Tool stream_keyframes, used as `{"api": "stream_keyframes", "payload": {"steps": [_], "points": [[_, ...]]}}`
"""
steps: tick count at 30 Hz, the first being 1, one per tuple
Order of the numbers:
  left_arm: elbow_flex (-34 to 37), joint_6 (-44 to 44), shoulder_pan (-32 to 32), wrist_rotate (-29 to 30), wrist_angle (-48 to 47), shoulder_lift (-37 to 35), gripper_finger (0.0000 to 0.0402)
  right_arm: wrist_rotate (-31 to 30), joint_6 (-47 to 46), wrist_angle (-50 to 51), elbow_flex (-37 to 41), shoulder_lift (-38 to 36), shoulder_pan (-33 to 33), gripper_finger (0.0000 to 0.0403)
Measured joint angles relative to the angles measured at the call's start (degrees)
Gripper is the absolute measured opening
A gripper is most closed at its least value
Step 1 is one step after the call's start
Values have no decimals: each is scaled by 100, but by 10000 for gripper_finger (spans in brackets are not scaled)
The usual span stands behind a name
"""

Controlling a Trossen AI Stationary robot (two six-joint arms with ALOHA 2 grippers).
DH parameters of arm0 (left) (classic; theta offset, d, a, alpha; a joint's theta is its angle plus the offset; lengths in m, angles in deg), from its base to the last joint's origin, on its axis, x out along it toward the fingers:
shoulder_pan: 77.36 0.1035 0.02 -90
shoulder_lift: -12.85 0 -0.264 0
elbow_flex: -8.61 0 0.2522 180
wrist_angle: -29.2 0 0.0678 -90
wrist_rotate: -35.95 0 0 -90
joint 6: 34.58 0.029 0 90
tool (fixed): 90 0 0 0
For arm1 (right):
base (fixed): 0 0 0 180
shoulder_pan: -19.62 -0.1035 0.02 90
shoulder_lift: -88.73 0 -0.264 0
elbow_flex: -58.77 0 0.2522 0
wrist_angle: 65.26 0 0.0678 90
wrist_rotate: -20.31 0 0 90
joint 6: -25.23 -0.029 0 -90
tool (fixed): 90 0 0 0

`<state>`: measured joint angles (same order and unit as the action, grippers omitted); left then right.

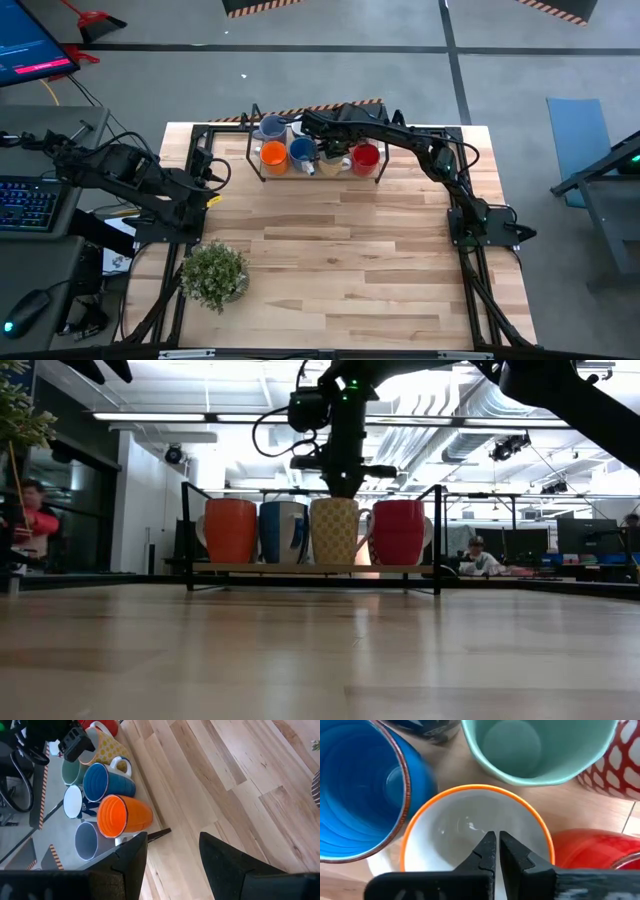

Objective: Place coffee mugs
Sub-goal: Put the yellow mug on the shelf

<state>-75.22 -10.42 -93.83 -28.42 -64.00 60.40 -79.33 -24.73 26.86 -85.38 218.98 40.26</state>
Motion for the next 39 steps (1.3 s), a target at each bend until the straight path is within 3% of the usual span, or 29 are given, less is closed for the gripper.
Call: {"api": "stream_keyframes", "payload": {"steps": [21, 39], "points": [[0, -36, 1, 0, 1, 0, 168, 112, 35, -69, 7, 232, -39, 2], [0, -151, 1, 1, 0, 1, 168, -144, -9, 102, 5, 262, -41, 2]]}}
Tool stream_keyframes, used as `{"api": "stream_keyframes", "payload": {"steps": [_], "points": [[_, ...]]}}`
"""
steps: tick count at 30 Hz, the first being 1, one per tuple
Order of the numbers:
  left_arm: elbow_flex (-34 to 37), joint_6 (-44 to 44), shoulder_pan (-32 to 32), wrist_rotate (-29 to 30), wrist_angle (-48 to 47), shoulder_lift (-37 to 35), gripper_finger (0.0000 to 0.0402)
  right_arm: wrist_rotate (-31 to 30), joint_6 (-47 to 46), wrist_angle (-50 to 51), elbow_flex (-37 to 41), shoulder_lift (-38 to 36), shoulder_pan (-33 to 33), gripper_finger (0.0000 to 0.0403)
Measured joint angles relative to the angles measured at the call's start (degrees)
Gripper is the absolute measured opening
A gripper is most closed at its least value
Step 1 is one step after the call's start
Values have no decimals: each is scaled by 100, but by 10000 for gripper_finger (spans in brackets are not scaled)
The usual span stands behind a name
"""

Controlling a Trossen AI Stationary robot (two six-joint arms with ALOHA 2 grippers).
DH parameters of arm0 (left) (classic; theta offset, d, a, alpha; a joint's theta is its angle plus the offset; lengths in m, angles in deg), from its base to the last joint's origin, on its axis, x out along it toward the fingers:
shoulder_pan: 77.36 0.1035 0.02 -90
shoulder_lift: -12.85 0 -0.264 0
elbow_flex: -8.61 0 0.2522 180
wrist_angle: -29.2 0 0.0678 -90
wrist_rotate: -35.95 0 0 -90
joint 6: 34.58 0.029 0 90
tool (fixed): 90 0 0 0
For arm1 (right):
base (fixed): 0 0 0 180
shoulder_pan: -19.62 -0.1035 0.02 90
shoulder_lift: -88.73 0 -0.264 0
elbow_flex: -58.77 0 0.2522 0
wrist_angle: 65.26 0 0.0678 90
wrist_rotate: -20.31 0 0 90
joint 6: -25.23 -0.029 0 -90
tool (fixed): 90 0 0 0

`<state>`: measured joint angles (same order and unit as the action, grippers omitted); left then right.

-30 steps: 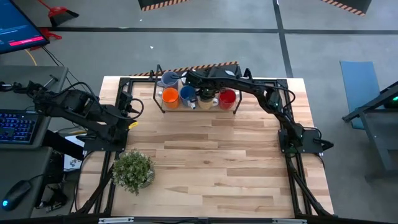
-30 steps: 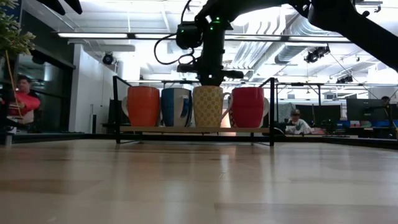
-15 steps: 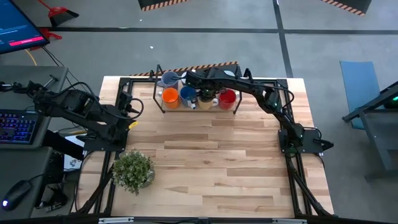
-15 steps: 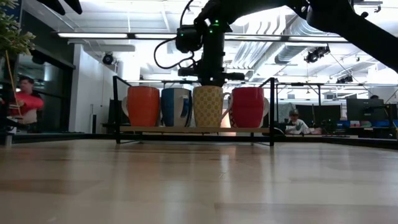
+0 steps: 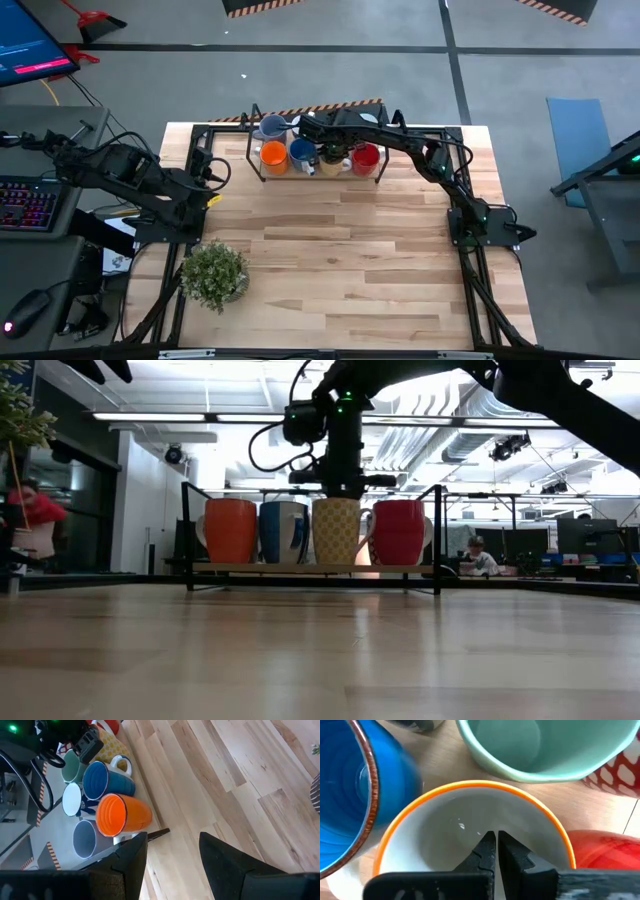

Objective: Place coffee mugs
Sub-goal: Put the yellow mug on the shelf

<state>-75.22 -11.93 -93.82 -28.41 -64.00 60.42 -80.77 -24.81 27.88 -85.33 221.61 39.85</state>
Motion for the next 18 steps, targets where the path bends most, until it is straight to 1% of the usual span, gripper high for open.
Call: {"api": "stream_keyframes", "payload": {"steps": [18], "points": [[0, 2, -1, -1, 0, 1, 168, -231, 17, 79, -1, 0, 0, 2]]}}
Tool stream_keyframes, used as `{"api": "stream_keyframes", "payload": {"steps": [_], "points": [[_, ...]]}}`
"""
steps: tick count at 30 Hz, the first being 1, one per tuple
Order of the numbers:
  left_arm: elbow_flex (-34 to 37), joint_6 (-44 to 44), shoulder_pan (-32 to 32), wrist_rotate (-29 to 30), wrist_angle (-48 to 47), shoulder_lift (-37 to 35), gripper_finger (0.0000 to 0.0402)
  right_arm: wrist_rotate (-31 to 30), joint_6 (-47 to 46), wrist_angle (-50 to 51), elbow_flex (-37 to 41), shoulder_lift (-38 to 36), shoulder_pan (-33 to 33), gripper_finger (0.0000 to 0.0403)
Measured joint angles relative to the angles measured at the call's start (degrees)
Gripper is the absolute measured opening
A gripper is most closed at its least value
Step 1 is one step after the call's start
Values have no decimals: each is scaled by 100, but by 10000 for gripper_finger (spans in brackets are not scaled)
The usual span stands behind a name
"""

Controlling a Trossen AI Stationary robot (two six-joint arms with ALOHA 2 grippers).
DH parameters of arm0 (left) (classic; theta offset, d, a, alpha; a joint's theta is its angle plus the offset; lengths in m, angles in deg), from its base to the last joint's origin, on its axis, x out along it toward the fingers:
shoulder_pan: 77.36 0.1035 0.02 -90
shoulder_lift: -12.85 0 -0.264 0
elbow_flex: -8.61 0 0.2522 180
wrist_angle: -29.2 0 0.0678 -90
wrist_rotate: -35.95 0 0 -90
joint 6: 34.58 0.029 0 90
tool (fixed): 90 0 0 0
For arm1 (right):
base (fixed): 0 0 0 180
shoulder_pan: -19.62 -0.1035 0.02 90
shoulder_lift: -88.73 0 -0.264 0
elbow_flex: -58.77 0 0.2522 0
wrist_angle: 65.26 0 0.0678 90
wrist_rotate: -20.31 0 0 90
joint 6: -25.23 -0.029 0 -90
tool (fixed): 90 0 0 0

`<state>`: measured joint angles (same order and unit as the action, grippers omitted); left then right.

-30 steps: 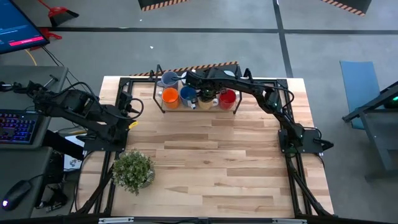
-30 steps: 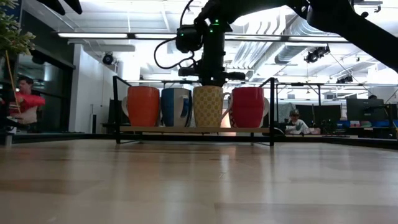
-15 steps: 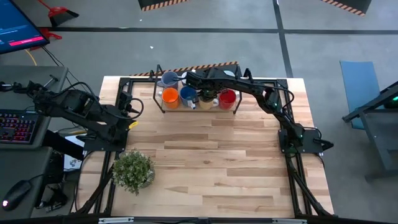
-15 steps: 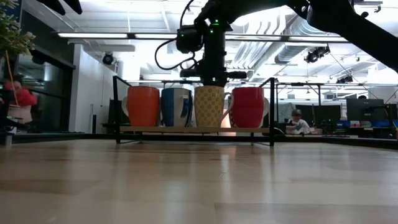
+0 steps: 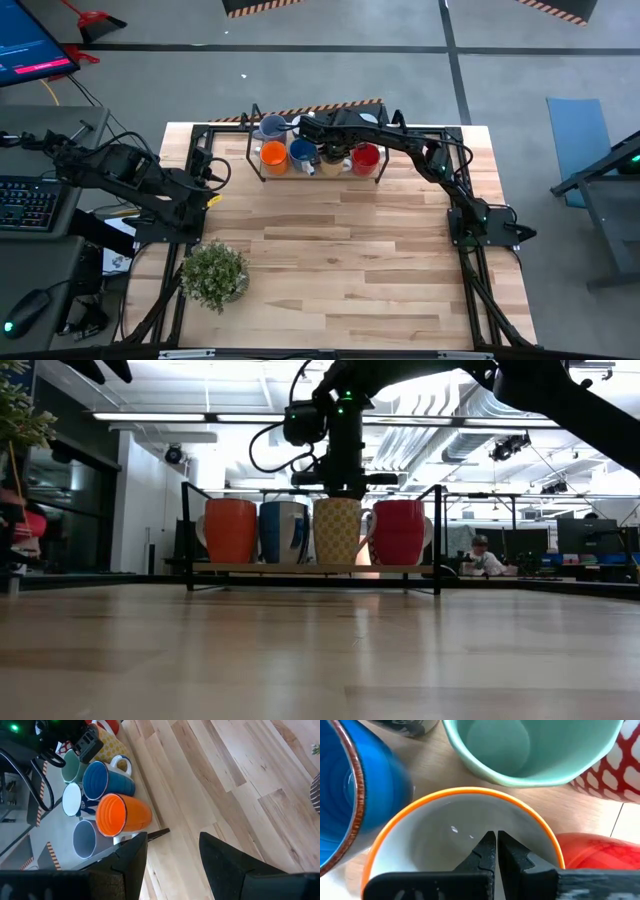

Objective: Place coffee mugs
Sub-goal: Put the yellow mug on the shelf

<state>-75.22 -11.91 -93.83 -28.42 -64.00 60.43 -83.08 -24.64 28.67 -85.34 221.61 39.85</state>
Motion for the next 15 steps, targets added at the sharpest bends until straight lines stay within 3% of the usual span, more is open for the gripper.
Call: {"api": "stream_keyframes", "payload": {"steps": [15], "points": [[0, 0, 2, 2, 0, 0, 168, -45, 49, -17, -4, 0, 0, 2]]}}
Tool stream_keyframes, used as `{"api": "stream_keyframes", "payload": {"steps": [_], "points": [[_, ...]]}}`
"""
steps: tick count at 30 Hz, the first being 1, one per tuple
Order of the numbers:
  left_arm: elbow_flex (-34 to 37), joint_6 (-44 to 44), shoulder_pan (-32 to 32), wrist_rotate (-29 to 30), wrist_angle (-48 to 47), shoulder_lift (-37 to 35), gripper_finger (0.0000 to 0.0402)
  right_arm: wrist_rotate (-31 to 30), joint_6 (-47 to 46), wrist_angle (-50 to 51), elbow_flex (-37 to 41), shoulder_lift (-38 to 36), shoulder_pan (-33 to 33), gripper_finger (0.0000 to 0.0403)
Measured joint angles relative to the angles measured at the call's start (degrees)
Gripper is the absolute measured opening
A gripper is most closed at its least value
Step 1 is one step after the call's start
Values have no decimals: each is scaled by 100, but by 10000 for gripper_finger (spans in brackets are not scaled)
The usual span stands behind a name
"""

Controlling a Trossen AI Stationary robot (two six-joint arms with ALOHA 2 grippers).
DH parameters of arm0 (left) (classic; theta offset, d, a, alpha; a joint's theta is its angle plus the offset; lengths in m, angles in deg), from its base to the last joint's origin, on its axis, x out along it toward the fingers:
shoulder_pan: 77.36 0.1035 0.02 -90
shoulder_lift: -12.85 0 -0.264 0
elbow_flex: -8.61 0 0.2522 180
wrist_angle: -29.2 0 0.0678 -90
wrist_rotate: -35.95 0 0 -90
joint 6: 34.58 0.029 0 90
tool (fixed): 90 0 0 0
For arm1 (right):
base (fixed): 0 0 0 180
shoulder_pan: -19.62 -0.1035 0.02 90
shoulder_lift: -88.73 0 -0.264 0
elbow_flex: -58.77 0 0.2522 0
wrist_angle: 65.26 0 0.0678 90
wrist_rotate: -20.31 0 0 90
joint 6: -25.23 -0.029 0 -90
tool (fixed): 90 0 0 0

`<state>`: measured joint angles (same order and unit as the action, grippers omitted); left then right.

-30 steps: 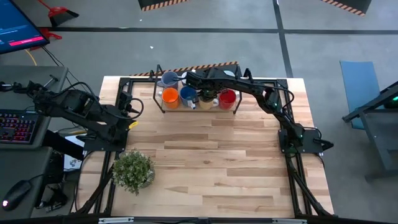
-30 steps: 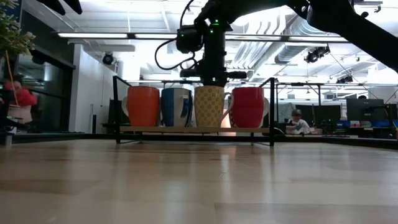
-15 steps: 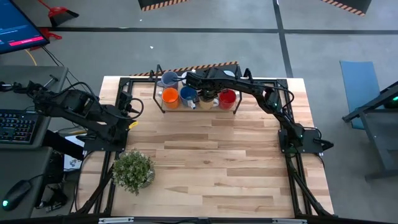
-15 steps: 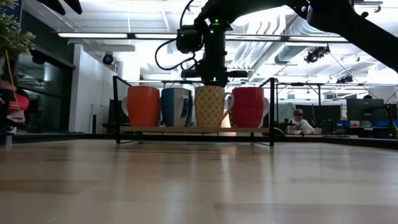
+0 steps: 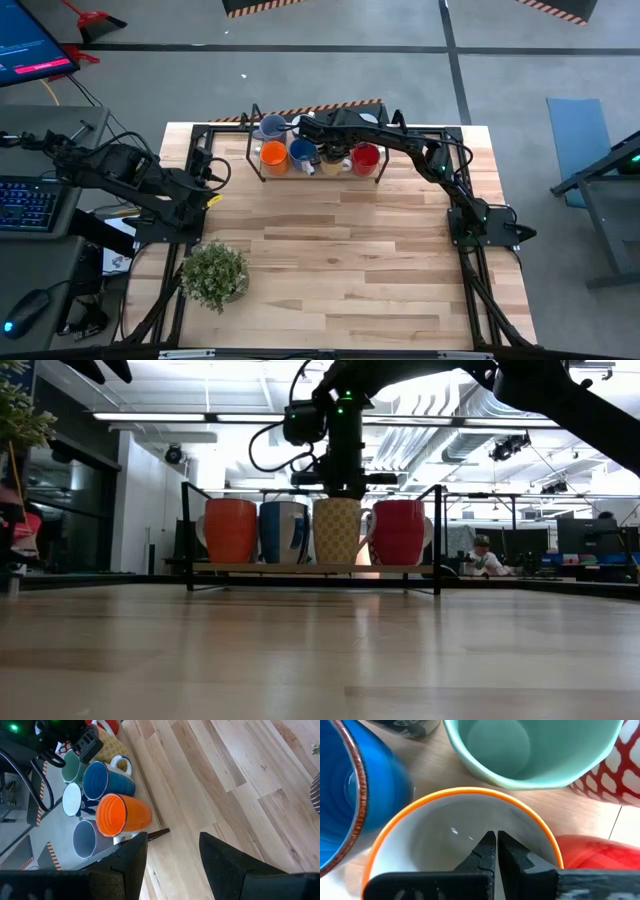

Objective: Place coffee mugs
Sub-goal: Put the yellow mug on the shelf, then return to Home Position

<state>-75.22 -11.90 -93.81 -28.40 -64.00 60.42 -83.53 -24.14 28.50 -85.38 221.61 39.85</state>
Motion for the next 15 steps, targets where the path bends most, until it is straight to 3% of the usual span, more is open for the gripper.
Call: {"api": "stream_keyframes", "payload": {"steps": [15], "points": [[0, 0, 0, 0, 0, -2, 168, -121, 180, 3, -471, -31, -11, 2]]}}
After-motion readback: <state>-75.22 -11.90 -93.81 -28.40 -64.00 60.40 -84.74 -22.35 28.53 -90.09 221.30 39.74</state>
